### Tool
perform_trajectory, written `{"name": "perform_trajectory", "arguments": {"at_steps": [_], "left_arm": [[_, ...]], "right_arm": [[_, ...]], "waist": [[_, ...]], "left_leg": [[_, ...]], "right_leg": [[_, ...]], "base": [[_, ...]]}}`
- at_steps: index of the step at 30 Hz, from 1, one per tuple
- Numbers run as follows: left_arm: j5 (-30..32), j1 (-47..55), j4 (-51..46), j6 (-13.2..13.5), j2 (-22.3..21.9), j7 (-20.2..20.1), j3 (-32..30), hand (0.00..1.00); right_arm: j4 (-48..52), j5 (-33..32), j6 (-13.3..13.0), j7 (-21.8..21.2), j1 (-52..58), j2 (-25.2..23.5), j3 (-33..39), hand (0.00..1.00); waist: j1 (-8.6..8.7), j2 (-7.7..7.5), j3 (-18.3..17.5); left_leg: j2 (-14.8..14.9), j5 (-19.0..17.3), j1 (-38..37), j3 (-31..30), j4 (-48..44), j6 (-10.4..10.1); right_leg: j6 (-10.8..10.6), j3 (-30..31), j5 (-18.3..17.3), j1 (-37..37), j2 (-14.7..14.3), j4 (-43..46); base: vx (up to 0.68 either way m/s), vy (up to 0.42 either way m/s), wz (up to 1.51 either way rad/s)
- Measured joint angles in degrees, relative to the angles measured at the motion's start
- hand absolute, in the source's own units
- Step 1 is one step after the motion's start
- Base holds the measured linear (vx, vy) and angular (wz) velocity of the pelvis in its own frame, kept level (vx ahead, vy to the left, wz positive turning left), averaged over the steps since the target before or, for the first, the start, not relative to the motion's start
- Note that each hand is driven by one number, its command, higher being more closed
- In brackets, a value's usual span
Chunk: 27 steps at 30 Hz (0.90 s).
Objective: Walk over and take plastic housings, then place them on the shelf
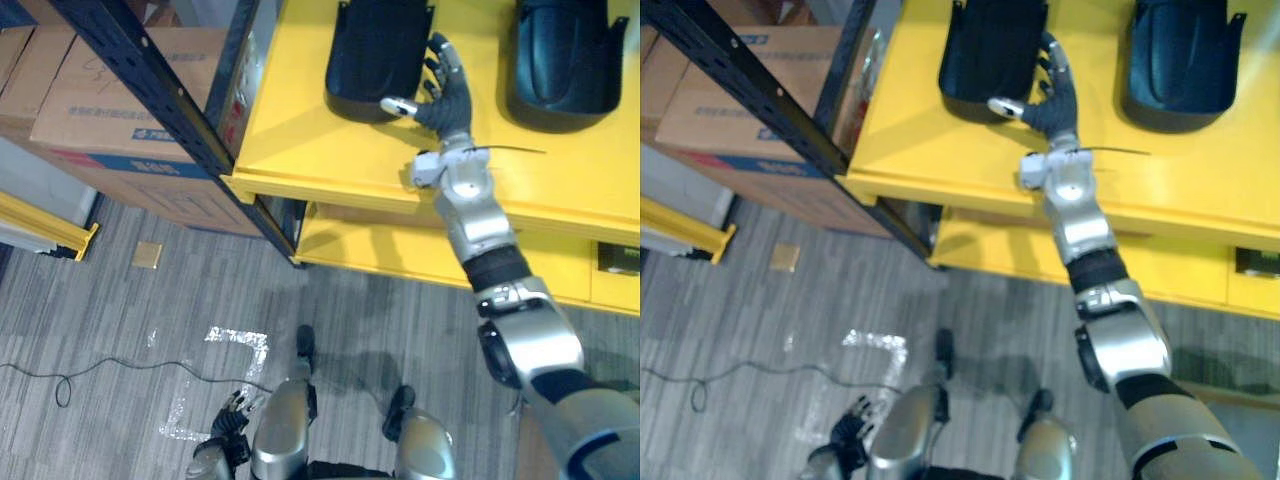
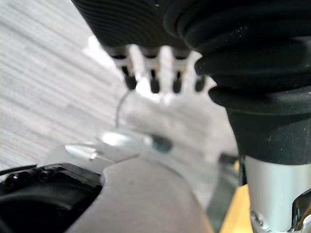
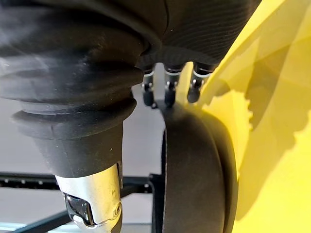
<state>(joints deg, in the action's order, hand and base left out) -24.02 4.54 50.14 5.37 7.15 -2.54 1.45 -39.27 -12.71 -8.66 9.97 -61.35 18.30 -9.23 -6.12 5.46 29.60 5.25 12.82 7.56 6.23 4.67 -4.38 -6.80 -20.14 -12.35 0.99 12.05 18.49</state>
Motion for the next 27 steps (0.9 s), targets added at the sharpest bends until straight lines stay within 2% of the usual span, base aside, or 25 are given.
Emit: {"name": "perform_trajectory", "arguments": {"at_steps": [11,14,16,17,19,20,22,25,27], "left_arm": [[0.3,0.0,0.1,-0.5,0.6,0.0,1.5,0.00],[0.4,0.0,0.1,-0.4,0.6,0.2,1.6,0.00],[0.7,0.0,0.1,0.0,0.6,0.7,1.6,0.00],[1.0,0.0,0.1,0.1,0.6,1.0,1.6,0.00],[2.2,0.0,0.2,0.7,0.4,2.2,1.6,0.00],[2.4,0.0,0.4,0.8,0.4,2.5,1.6,0.00],[3.2,0.3,2.1,0.8,0.2,3.7,1.3,0.00],[5.1,2.0,3.0,1.0,0.1,4.9,0.2,0.00],[6.8,3.7,3.4,1.1,0.0,5.9,-1.9,0.00]], "right_arm": [[0.1,0.9,0.0,0.8,0.0,0.1,-2.3,0.00],[0.1,4.8,-0.1,5.9,0.0,0.1,-2.5,0.00],[0.2,9.7,-2.3,12.3,0.1,0.1,-2.0,0.00],[0.5,11.0,-2.9,13.7,0.2,0.0,-1.6,0.00],[8.0,14.8,-5.6,18.4,2.9,-0.4,1.5,0.00],[11.3,15.7,-6.6,19.2,4.0,-0.5,2.0,0.00],[23.4,19.8,-9.9,21.9,10.4,-1.4,3.1,0.00],[31.7,22.7,-10.4,24.4,19.0,-3.1,3.9,0.00],[38.6,22.5,-10.2,25.2,27.9,-4.4,6.3,0.00]], "waist": [[0.00,0.02,0.0],[-0.02,0.02,0.0],[0.00,0.02,0.0],[0.02,0.02,0.0],[0.20,0.00,-0.1],[0.31,0.01,-0.1],[0.76,-0.43,-2.9],[1.33,-1.98,-7.3],[2.58,-3.59,-10.1]], "left_leg": [[0.0,0.0,0.0,0.0,0.0,0.0],[0.0,0.0,0.0,0.0,0.0,0.0],[0.0,0.0,-0.2,0.1,0.0,0.0],[0.0,0.0,-0.4,0.2,0.0,0.0],[0.1,0.0,-1.8,0.4,0.0,0.0],[0.2,-0.2,-2.2,0.5,0.0,-0.1],[0.8,-0.7,-2.4,1.1,0.0,-0.3],[1.3,-0.9,-2.9,2.5,0.1,-0.4],[1.8,-1.3,-4.1,3.7,0.1,-0.9]], "right_leg": [[0.0,0.0,0.0,0.0,-0.2,-0.1],[0.0,0.0,0.0,-0.1,-0.2,-0.3],[0.0,0.0,0.0,-0.3,-0.2,-0.7],[0.0,0.0,0.0,-0.5,-0.2,-0.9],[-0.2,0.0,0.4,-2.5,-0.6,-2.4],[-0.2,0.0,0.6,-3.1,-0.8,-3.0],[-0.2,0.2,1.9,-4.2,-1.5,-6.1],[-0.1,1.1,3.3,-5.5,-2.5,-9.2],[0.0,1.7,4.7,-7.5,-3.2,-12.2]], "base": [[0.00,0.000,0.00],[0.00,0.000,0.00],[0.00,0.000,0.00],[0.00,0.000,0.00],[0.02,-0.026,-0.03],[0.02,-0.039,-0.08],[0.03,-0.020,-0.14],[0.09,-0.045,-0.21],[0.07,-0.044,-0.29]]}}
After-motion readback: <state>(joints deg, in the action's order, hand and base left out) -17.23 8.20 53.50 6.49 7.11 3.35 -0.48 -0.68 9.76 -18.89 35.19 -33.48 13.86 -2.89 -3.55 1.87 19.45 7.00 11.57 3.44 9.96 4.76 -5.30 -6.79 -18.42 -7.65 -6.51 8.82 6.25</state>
